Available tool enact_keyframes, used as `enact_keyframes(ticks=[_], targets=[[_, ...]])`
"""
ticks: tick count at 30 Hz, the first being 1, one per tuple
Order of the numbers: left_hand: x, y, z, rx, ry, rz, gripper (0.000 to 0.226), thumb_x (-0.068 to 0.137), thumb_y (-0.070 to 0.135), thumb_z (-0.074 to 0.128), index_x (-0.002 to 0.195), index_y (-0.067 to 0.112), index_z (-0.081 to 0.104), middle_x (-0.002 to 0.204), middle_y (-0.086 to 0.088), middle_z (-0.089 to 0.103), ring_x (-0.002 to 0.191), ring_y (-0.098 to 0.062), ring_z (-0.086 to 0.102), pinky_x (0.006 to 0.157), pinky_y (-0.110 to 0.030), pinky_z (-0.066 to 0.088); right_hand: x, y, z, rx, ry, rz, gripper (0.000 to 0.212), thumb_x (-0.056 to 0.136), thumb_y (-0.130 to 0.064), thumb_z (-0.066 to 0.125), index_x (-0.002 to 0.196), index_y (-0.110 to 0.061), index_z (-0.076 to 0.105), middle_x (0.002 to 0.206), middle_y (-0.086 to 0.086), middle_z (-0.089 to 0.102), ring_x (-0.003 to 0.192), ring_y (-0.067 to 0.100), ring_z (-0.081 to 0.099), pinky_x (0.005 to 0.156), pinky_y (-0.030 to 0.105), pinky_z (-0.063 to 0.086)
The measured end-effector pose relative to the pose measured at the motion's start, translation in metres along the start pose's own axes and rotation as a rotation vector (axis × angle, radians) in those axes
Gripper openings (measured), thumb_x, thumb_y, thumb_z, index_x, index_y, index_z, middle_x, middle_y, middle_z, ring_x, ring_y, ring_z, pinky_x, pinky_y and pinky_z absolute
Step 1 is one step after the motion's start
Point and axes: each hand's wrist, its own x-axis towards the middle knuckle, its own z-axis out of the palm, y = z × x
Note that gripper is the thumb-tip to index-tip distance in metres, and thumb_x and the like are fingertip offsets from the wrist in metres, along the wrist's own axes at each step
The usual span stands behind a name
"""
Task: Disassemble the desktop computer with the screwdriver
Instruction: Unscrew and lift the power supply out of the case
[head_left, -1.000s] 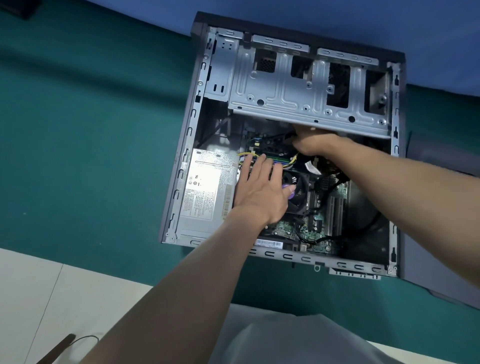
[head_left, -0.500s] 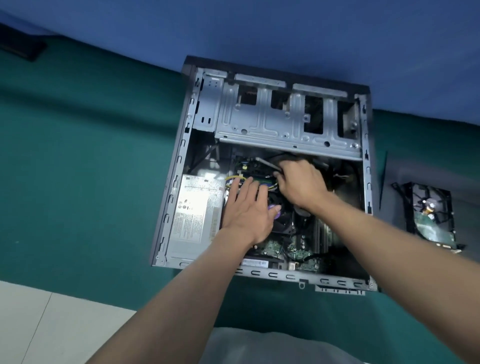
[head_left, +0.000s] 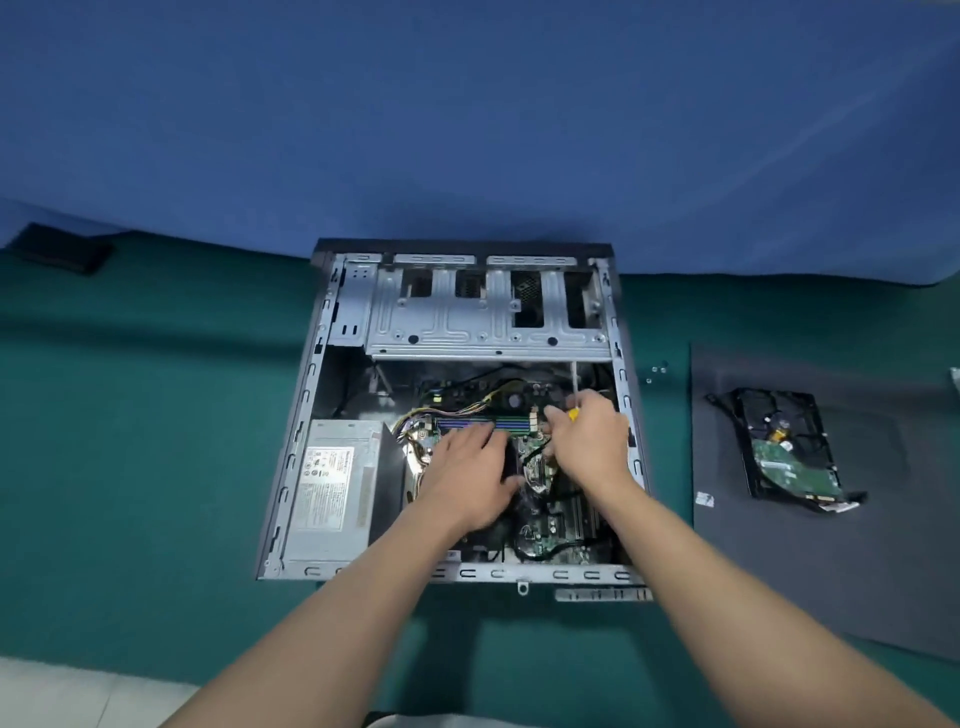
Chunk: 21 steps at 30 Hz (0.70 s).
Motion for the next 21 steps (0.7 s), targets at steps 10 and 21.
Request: enact_keyframes(ticks=[10,21], targets=[[-0.003,0.049,-0.031,-0.629,0.011,0.008,0.012,0.093,0.041,0.059,0.091,0.029,0.058,0.080,0.002,0.069,0.074,-0.020,0.065,0.077,-0.040,0.054,-0.004,-0.048,-0.083,0.937,0.035,0.084,0.008,0.093,-0.010,0.057,0.088,-0.009,0.051,0.058,0.006,0.066,0.039,0.011,0.048,0.035,0.019,0.031],[0.007,0.124,-0.124,-1.124,0.125,0.133,0.023,0.102,0.013,0.045,0.083,0.002,0.052,0.055,-0.006,0.060,0.046,-0.016,0.054,0.049,-0.023,0.045,0.000,0.013,-0.152,0.989,-0.520,0.003,0.048,0.078,-0.048,0.071,0.104,-0.009,0.063,0.110,0.007,0.070,0.038,0.008,0.031,0.035,0.017,0.023]])
